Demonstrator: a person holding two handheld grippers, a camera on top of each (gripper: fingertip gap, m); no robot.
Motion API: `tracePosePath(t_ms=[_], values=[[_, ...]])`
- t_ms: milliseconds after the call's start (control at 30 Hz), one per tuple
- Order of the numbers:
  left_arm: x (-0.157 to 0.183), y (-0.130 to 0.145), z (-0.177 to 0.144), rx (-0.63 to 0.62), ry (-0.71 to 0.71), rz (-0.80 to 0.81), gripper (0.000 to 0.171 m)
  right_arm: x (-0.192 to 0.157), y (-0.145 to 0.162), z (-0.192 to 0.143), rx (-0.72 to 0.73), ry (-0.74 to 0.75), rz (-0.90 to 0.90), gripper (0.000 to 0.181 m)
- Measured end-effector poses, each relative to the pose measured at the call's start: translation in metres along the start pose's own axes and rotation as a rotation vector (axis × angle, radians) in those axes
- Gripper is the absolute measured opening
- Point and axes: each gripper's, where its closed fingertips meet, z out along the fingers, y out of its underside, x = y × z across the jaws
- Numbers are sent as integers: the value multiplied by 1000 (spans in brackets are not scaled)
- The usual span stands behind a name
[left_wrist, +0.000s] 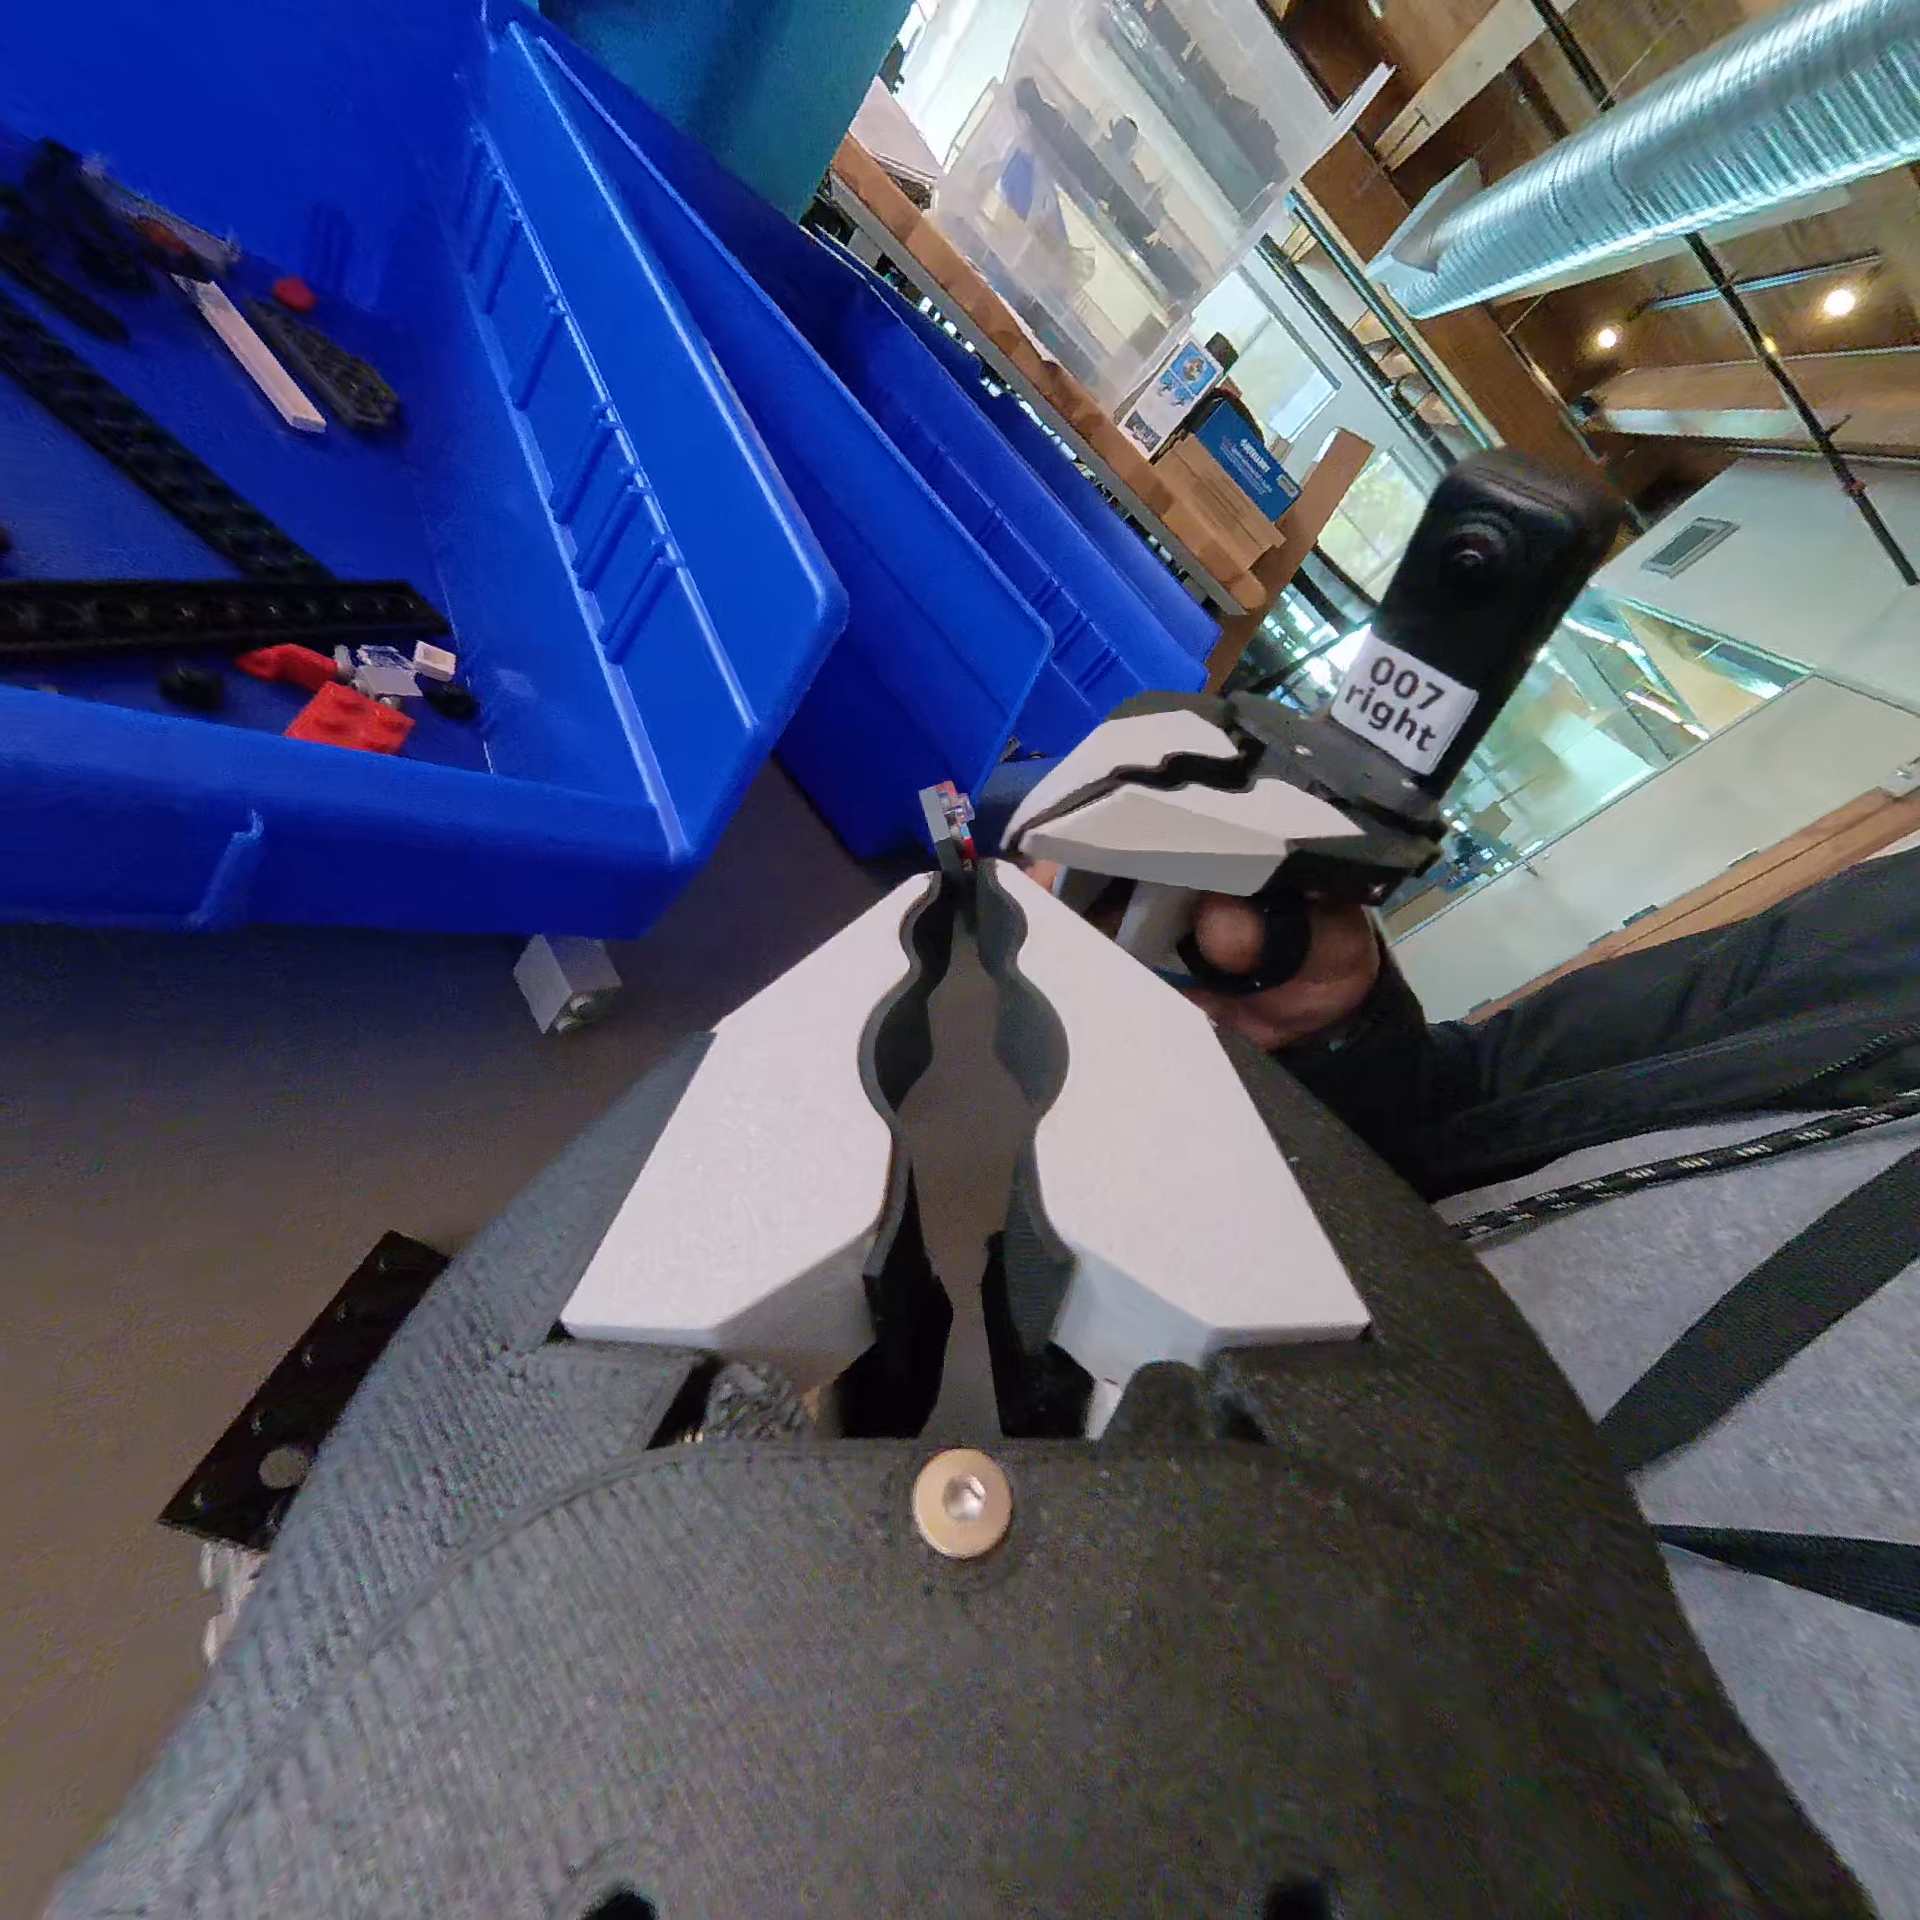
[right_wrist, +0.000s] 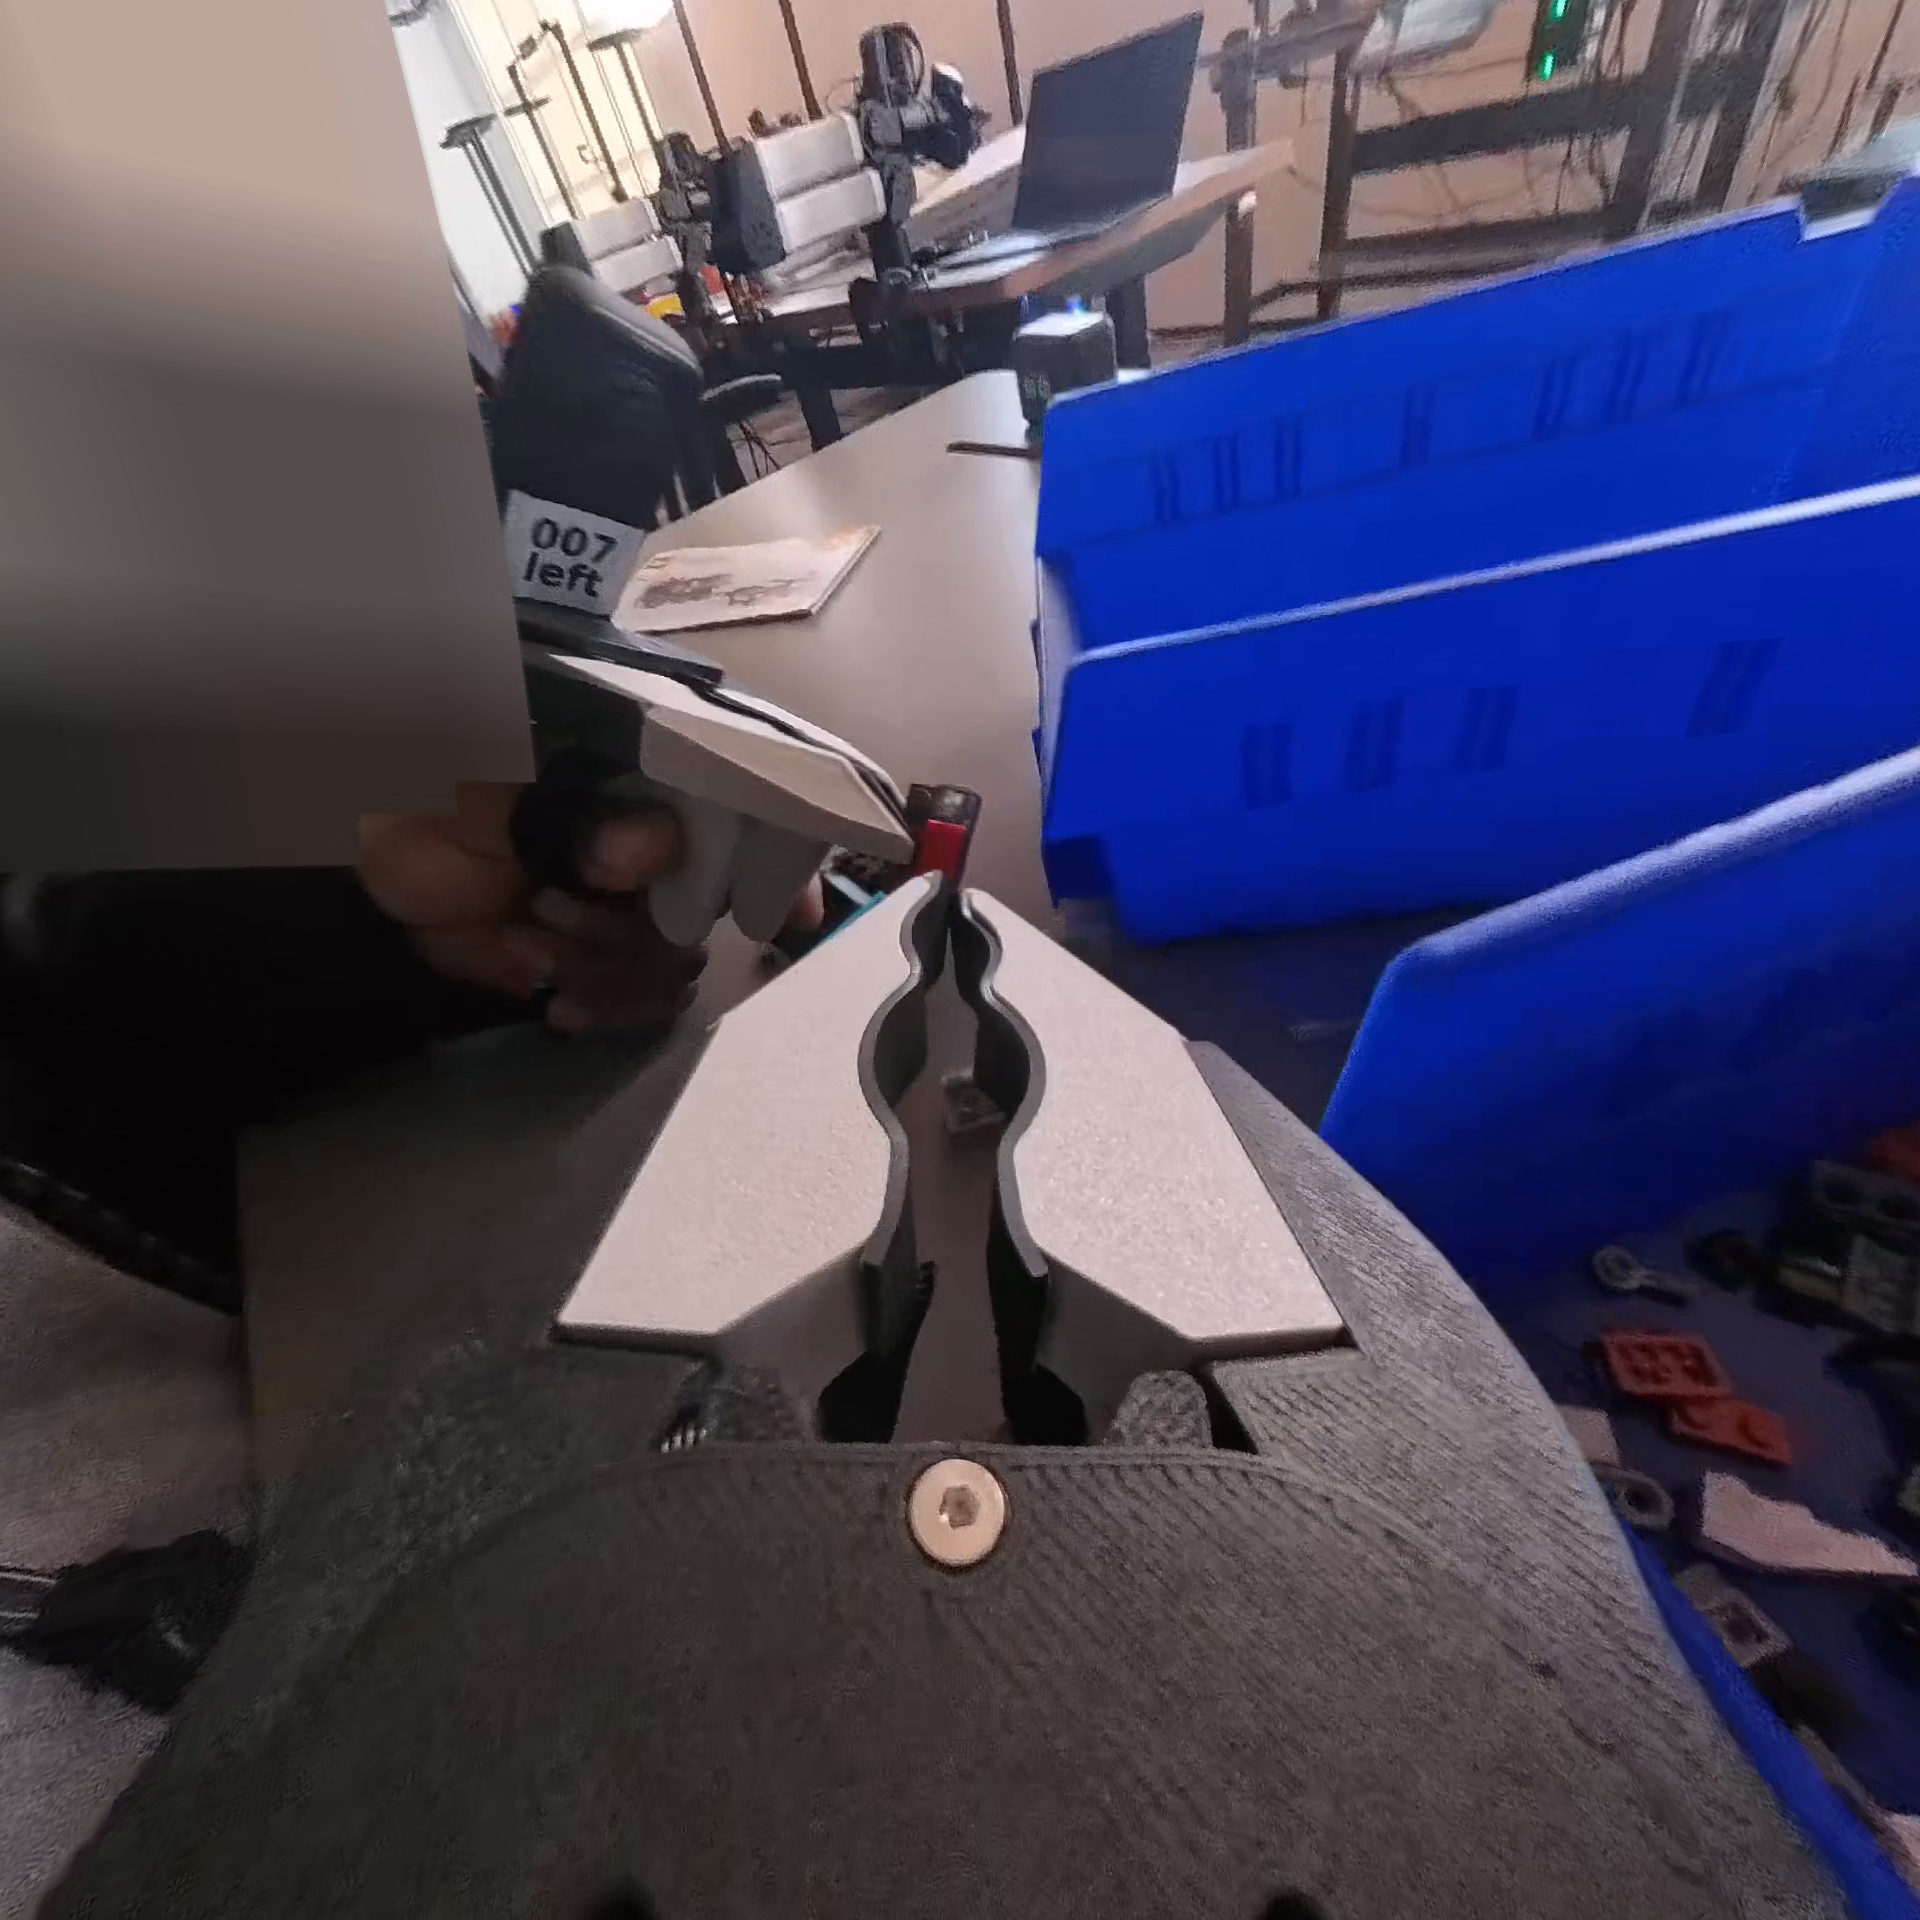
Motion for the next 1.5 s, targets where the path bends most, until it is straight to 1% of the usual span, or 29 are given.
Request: tracePosePath(t_ms=[100,267,567,767,867,933,1033,1200,1300,1500], values=[[2,-3,-2,26,47,-64,5,-3,-4,0,20,12,-74,2],[9,-4,0,41,118,-141,5,-8,-5,3,24,26,-151,12],[13,-5,-1,53,150,-155,5,-11,-3,7,23,66,-235,12],[15,-5,-1,60,167,-170,5,-12,-4,6,21,107,-326,10],[16,-5,-2,62,172,-162,5,-12,-5,6,28,133,-388,9],[16,-5,-2,58,158,-137,5,-12,-5,6,28,140,-393,9],[13,-2,-1,39,104,-53,5,-12,-2,6,13,104,-327,8],[12,0,0,14,43,49,5,-11,0,5,23,-13,-91,8],[11,0,-1,5,25,79,5,-11,1,6,29,-50,-4,7],[9,2,-1,-6,19,82,5,-11,4,6,38,-121,160,7]])
